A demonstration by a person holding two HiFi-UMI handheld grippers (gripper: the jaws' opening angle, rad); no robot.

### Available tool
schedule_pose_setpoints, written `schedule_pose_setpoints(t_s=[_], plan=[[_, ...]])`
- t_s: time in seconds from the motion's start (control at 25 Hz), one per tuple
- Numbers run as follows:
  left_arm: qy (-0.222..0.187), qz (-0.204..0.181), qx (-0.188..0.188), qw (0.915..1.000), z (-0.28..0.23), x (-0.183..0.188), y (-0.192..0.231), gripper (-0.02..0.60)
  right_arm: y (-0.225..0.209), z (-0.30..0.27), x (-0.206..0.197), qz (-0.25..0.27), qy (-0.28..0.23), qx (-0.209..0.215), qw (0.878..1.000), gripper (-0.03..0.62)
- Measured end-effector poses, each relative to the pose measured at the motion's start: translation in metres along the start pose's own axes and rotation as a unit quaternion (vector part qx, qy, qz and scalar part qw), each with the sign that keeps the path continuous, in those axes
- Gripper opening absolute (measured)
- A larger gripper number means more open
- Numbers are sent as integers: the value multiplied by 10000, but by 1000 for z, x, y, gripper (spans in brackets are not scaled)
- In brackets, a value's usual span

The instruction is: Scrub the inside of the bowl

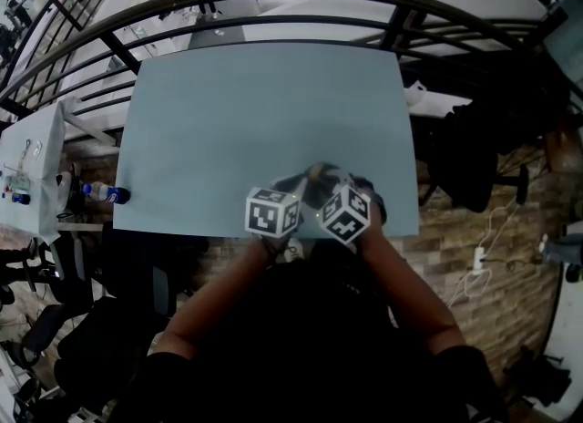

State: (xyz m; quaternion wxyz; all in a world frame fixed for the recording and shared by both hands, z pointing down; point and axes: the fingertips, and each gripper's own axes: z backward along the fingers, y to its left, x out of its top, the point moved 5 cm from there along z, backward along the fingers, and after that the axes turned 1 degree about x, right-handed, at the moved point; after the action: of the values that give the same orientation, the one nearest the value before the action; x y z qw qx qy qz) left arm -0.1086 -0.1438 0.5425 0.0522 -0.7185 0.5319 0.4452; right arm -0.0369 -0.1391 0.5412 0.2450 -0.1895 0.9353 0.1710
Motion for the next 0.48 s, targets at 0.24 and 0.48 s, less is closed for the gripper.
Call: schedule_pose_setpoints(t_s=[0.24, 0.48], plan=[[-88, -77, 24, 9999, 3, 4, 1, 11, 16, -3, 3, 119, -43, 570, 9983, 64], [-177, -166, 61, 9997, 0, 8, 4, 11, 32, 2, -3, 353, -113, 1226, 9918, 63]])
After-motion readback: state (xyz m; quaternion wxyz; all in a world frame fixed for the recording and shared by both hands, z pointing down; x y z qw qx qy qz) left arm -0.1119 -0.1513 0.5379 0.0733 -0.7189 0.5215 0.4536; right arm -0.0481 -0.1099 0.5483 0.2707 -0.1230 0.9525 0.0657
